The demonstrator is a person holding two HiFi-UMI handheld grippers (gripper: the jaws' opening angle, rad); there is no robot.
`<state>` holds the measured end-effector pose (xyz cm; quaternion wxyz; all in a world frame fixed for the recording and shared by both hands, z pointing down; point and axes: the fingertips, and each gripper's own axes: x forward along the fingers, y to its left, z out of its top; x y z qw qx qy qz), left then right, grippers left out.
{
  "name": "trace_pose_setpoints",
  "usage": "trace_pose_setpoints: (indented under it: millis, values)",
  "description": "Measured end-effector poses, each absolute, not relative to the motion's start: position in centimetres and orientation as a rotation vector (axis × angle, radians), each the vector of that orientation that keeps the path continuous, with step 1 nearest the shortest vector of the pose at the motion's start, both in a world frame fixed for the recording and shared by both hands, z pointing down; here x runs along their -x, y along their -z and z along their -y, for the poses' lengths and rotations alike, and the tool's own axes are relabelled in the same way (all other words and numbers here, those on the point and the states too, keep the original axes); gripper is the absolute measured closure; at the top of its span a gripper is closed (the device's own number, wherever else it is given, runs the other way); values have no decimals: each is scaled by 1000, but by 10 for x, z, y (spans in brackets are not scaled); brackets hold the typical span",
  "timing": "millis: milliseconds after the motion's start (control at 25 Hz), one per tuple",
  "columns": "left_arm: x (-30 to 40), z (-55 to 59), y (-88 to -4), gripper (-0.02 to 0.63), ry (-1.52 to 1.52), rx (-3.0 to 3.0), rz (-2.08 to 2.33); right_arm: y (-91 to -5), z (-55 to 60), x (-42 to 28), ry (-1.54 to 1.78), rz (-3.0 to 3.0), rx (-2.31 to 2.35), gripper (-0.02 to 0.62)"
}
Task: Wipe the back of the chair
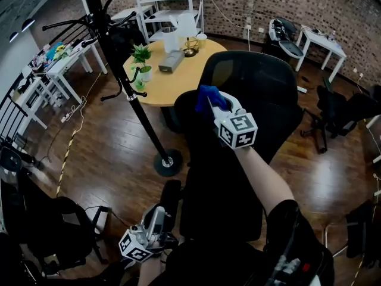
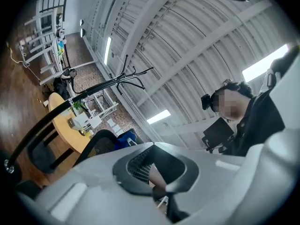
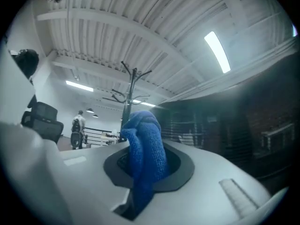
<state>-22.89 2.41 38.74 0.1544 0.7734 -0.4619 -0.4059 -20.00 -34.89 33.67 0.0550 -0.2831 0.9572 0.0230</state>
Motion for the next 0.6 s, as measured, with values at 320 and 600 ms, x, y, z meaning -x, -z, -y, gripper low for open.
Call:
trace_pose_setpoints:
  millis: [320,600]
  values:
    - [195,13,-390,612,1096,-2296,1111,-380,419,-3,94,-2699,1418,560]
    - [149,46,-384,612,1035,-2361,899,-385,415,-96,53,-2651,1622,560]
